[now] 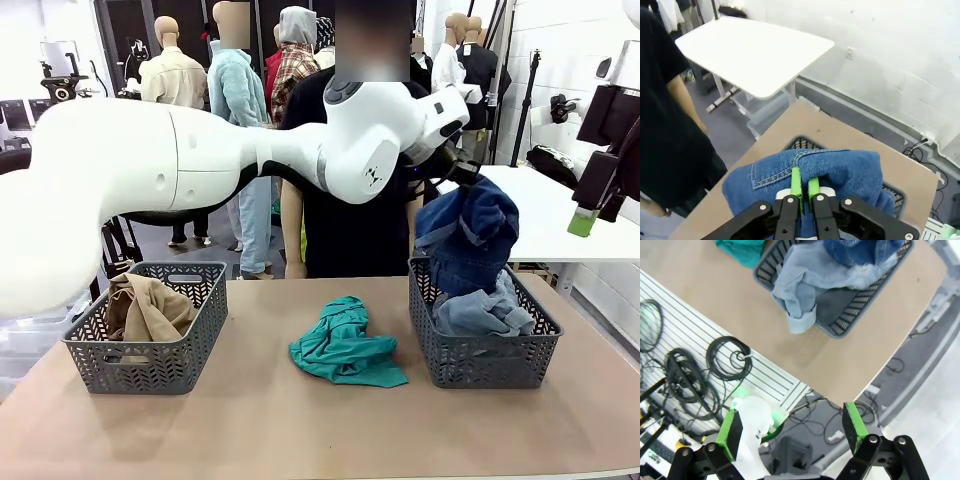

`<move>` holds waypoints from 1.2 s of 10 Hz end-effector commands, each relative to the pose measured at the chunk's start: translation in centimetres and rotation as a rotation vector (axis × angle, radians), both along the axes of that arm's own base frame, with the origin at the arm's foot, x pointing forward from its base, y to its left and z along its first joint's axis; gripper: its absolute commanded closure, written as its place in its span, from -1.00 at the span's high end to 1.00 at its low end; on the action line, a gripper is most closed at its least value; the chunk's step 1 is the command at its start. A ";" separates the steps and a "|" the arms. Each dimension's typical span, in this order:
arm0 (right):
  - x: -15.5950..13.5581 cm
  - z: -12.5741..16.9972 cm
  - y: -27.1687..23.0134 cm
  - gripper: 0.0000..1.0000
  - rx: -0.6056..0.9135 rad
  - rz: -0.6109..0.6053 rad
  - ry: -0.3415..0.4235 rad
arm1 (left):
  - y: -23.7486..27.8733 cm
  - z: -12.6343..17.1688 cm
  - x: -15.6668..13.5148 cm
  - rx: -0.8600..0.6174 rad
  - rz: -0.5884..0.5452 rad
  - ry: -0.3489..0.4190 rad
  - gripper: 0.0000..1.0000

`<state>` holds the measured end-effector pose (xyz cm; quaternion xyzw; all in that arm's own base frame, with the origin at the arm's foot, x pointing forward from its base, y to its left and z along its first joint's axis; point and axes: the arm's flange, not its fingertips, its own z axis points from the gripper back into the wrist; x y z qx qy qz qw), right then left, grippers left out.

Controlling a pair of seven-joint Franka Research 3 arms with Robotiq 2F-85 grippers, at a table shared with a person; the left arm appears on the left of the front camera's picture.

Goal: Sort the tops and bottoms.
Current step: Sort the clothes according to human instructions.

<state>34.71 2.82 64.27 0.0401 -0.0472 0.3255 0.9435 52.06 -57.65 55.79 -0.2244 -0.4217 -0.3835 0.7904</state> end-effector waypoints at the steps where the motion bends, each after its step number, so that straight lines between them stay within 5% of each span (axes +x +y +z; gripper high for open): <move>1: 0.0 0.0 -0.1 1.00 -0.003 -0.003 0.002 | 1.3 -4.1 1.4 -0.029 0.029 0.074 -1.00; 5: 0.0 0.0 -0.1 1.00 -0.003 -0.003 0.002 | 0.4 -11.9 0.6 -0.006 -0.055 0.242 -1.00; 6: 0.0 0.0 -0.1 1.00 -0.003 -0.003 0.002 | 0.7 -11.8 0.6 0.001 -0.020 0.258 -1.00; 7: 0.0 0.0 -0.1 1.00 -0.003 -0.003 0.002 | -0.4 -11.9 0.6 0.001 -0.012 0.194 -1.00; 10: 0.0 0.0 -0.1 1.00 -0.003 -0.003 0.002 | -0.6 -12.7 0.2 -0.001 -0.018 0.219 -1.00; 12: 0.0 0.0 -0.1 1.00 -0.003 -0.003 0.002 | -3.9 -16.5 1.0 0.126 -0.213 0.426 -1.00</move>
